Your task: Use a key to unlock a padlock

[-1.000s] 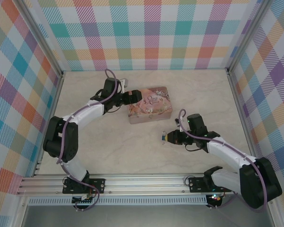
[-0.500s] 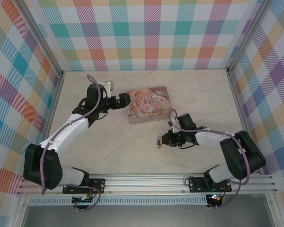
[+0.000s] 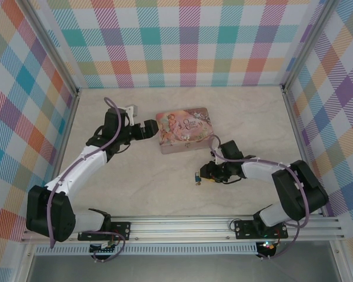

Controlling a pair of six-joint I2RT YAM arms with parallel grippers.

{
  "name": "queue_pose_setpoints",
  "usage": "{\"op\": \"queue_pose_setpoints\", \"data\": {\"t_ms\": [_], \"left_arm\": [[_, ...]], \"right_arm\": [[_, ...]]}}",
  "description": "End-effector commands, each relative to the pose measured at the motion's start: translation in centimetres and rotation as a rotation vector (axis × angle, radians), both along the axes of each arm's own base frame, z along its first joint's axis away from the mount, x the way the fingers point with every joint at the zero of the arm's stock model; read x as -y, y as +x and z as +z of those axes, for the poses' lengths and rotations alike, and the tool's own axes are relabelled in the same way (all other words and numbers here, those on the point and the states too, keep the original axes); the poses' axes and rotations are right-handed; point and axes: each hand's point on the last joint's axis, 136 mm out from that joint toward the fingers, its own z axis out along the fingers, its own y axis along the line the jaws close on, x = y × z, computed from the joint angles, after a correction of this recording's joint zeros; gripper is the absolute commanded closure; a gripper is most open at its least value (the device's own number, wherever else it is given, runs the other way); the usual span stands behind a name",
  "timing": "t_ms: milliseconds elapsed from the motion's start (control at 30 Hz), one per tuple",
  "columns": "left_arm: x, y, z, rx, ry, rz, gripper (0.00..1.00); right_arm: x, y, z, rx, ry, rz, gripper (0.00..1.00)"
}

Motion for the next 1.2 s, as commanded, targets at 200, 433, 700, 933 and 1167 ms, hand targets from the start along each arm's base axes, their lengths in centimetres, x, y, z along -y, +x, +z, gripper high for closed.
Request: {"op": "queue_pose_setpoints", "data": {"t_ms": [200,433,700,933,1167], "left_arm": [[-4.3,-1.6,0.7,0.063,0.091,0.128,0.00],[-8.1,-2.6,-0.9,0.034,0.114,0.268,0.00],[-13.8,-2.8,-5.1,-0.056,0.086,0.445,0.00],[-17.1,-3.6,-6.7,-0.042,0.171,0.528,0.00],[-18.9,-3.6,-8.4,-0.074,0.240,0.564,0.00]], "right_arm": [[6.2,3.5,6.6,0.364,-0.232,-0.120,0.44],[11.4,7.3,12.1,0.660,-0.376,-0.220,0.10],[19.8,10.7,10.7,0.710,-0.489,-0.492,0.00],[22.5,12.2,7.5,0.824,-0.552,-0.541,0.00],[22.1,14.7,8.1,0.976,-0.525,-0.453,0.00]]}}
